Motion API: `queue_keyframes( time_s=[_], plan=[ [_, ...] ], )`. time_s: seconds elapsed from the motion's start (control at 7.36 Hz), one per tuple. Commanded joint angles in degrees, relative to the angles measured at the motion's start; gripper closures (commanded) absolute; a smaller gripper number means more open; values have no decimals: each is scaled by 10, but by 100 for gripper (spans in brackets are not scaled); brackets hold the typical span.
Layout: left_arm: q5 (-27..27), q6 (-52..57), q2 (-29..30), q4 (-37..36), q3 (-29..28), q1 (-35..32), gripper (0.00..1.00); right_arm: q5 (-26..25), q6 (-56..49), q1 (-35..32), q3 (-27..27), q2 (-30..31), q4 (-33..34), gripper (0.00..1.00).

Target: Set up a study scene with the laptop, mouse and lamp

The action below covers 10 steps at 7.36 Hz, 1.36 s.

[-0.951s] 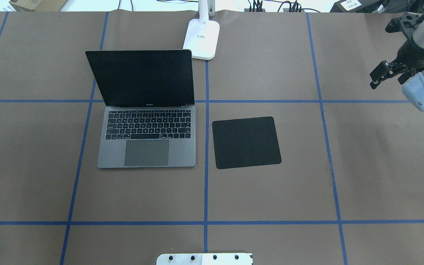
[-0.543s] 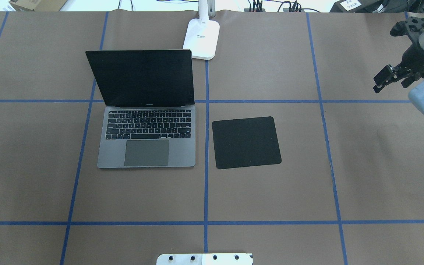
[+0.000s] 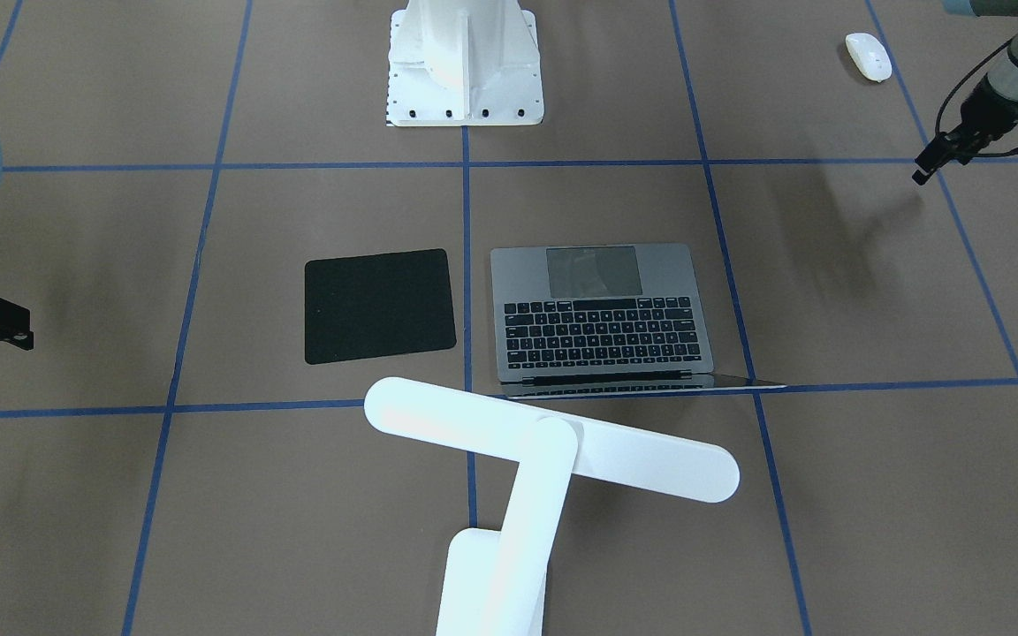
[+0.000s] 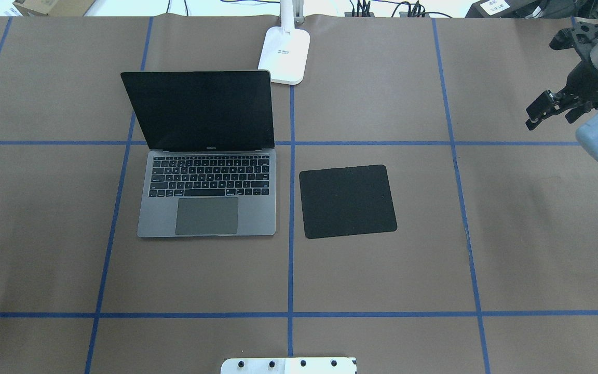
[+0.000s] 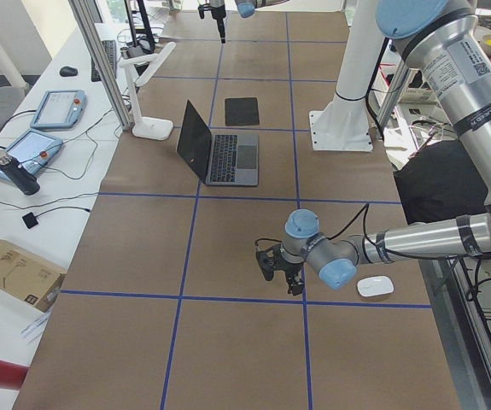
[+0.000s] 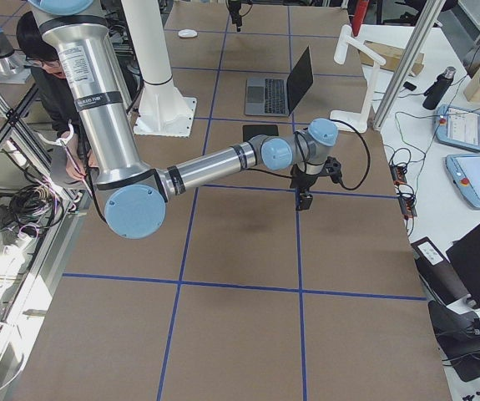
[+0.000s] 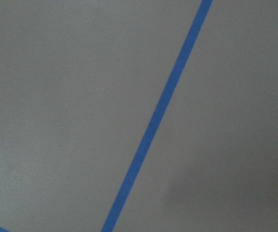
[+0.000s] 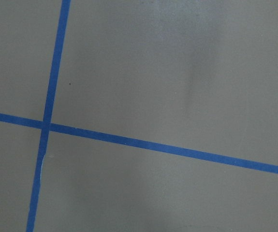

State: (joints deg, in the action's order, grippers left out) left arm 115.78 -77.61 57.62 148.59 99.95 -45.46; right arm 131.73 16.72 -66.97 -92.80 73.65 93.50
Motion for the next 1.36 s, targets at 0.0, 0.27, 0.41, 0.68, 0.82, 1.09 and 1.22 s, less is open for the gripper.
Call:
queue_keyframes(
  time_s=[0.0, 0.27, 0.41, 0.68, 0.82, 1.09, 1.22],
  plan=[
    [-11, -25, -71, 91, -1, 49, 0, -1, 1, 0, -1, 4, -2, 1],
    [-11, -24, -115, 142, 0, 96, 0, 0, 2, 0, -5, 8, -2, 1],
    [-11, -25, -127, 160, 0, 107, 0, 1, 10, 0, -6, 10, -2, 1],
    [-10, -29, -139, 176, -1, 129, 0, 8, 11, 1, -5, 11, -2, 1],
    [-10, -43, -139, 176, 0, 157, 0, 32, 10, 0, -6, 25, -3, 1],
    [-10, -75, -139, 194, 0, 223, 0, 31, 1, -2, -32, 62, -9, 1],
    [-10, -76, -139, 195, 0, 256, 0, 29, 1, -1, -35, 69, -9, 1]
  ],
)
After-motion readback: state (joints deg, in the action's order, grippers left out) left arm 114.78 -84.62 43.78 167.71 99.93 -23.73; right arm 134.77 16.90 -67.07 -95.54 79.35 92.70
